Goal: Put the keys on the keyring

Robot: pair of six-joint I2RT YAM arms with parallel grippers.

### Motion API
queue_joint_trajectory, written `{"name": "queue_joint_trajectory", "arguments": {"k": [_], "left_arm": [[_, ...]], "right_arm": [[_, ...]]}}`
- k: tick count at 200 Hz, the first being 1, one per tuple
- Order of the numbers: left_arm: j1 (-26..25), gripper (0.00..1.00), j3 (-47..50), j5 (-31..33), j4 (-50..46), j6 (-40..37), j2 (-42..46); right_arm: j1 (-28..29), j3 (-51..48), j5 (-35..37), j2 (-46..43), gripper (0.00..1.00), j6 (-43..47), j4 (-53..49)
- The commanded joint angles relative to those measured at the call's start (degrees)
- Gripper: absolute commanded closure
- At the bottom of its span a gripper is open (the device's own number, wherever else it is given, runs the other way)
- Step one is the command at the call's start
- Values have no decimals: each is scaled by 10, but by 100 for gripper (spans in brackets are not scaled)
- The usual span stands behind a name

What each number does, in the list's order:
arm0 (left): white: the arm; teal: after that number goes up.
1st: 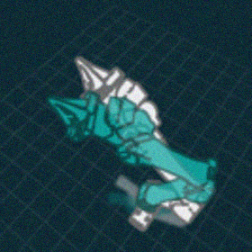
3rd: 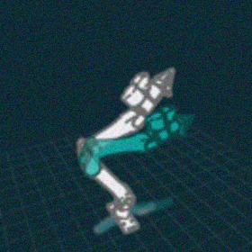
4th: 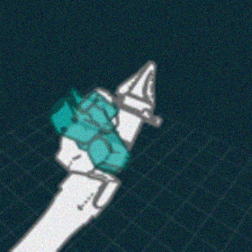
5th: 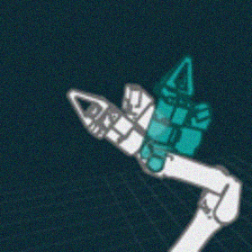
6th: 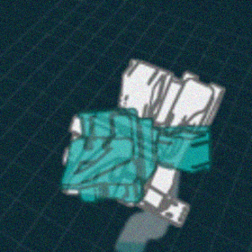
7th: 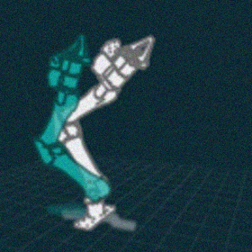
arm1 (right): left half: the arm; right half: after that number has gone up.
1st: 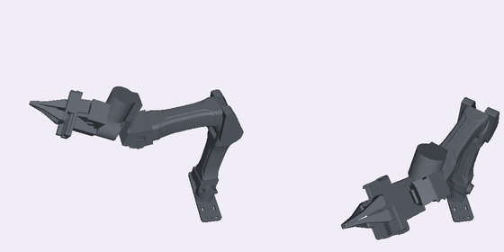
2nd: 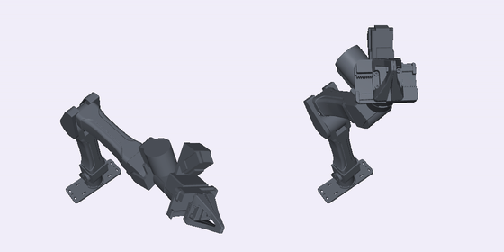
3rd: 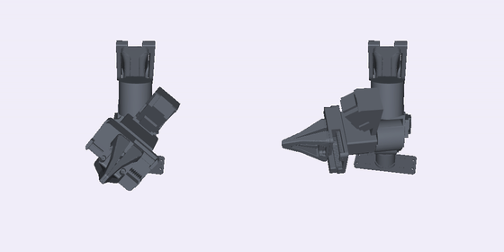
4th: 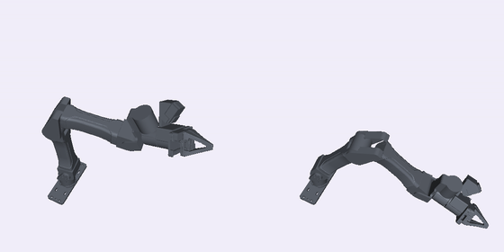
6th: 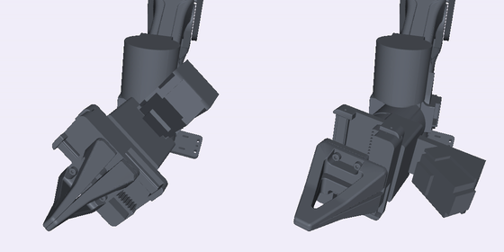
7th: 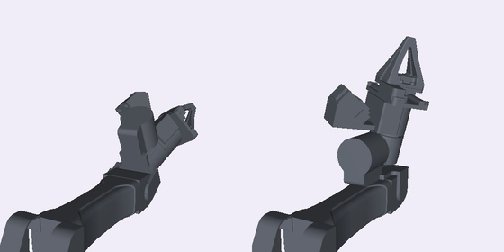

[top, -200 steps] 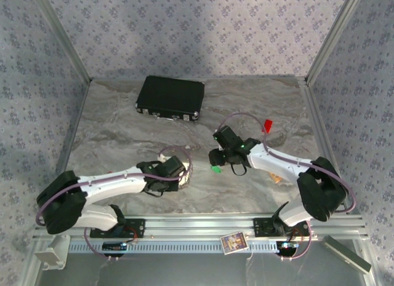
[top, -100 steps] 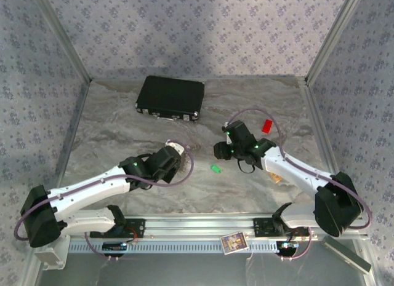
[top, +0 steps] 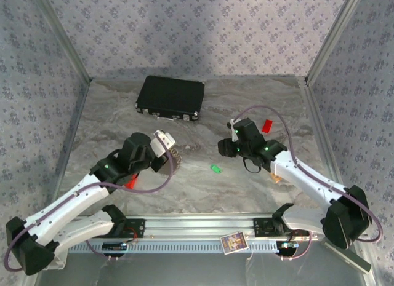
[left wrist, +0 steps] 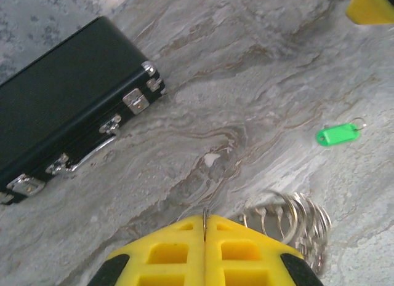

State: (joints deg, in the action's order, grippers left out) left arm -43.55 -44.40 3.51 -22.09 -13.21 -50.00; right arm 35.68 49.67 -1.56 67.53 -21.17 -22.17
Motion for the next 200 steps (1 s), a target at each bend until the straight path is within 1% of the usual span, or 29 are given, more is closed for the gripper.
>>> {"name": "queue_joint_trajectory", "arguments": {"k": [1,7,16,44,65,87,101,127,149,168,185,200], "left_arm": [[27,100,9,-144,33,-54,21],[35,100,14,-183,35,-61,27],[45,100,21,-218,38,-69,32],[61,100,27,-269,42,-99,34],[62,100,36,-310,52,-139,33],[61,100,37,-341,57,-163,26],[61,100,43,-358,66,-175,25],[61,100,55,-375,82,-180,25],[61,100,65,-390,91,-175,23],[61,100,87,-403,125,-160,31],[60,100,108,-409,162,-144,37],[60,100,115,-415,175,-137,37]], "right_arm": [[-3,9,-43,-25,55,58,16],[-2,3,-65,-31,56,70,31],[0,-7,-91,-41,57,88,53],[18,-35,-144,-74,59,160,111],[53,-50,-160,-98,59,240,142],[98,-67,-151,-119,59,330,173],[117,-76,-148,-124,59,372,194],[139,-79,-167,-107,61,415,218],[169,-82,-167,-85,62,441,245],[185,-87,-162,-66,66,441,275],[189,-94,-166,-54,70,434,294],[191,-101,-168,-48,72,429,311]]}}
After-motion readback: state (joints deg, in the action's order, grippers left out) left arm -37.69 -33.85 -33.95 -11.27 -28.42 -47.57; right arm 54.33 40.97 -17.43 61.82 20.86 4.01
